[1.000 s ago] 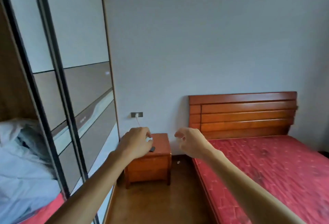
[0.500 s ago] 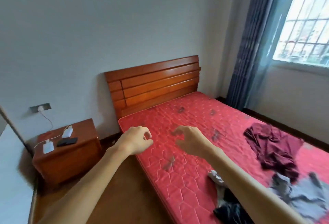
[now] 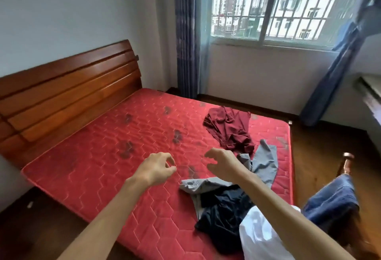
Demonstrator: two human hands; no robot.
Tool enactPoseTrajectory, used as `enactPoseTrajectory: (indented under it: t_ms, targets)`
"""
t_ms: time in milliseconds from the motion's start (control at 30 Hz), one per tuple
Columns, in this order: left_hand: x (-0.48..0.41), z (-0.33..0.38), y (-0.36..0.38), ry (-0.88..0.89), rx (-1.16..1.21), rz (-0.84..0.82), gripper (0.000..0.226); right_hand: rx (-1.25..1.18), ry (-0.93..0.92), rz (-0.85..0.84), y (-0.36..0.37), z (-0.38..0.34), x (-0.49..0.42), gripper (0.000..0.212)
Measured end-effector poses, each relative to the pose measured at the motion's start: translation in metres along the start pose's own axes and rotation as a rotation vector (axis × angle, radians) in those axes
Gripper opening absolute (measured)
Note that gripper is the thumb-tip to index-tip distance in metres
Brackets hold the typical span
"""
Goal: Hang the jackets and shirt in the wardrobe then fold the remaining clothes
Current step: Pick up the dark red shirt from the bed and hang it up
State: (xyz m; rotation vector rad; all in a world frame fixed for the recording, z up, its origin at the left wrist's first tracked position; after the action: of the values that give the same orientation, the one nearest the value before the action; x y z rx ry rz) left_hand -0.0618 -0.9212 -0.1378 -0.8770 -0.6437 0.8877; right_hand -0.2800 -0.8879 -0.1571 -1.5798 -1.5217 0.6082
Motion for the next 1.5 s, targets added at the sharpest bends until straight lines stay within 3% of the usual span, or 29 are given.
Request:
enactPoseTrajectory:
  t_ms: [400, 567, 833, 1100, 1333, 1500]
  targets:
    - [-0.140, 0.003, 0.077, 0.176, 0.099, -0.269, 0.022, -0.108, 0.378, 0.038, -0.001, 0.095, -0.041, 0.040]
    - [-0.168, 0.042, 0.104, 0.284, 0.051, -0.364, 0.022, -0.157, 0.505, 0.088, -0.010, 0.136, -0.016, 0.037]
    - [-0.159, 0.190, 0.177, 0.572, -0.021, -0.493, 0.016, -0.269, 0.696, 0.249, -0.057, 0.228, 0.093, 0.037]
    - [-0.058, 0.383, 0.290, 0.831, -0.050, -0.574, 0.013, -0.317, 0.843, 0.464, -0.109, 0.348, 0.280, 0.032]
    - [0.011, 0.520, 0.376, 0.940, -0.150, -0.663, 0.020, -0.336, 0.939, 0.527, -0.148, 0.446, 0.420, 0.033]
    - [0.015, 0.597, 0.418, 0.981, -0.225, -0.646, 0.024, -0.354, 0.966, 0.543, -0.173, 0.516, 0.465, 0.034]
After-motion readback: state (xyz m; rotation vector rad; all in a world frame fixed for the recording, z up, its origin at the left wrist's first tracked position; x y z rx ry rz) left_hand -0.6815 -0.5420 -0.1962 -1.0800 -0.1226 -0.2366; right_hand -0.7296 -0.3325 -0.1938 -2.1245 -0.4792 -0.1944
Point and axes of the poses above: each hand's wrist, its own x-axis away from the middle knuckle, its own y-axis out of the palm, z = x × y, the point moved 3 cm from there along -x, towards the middle knuckle, and after that the axes turned 12 degrees about y, right-handed, at the moved point
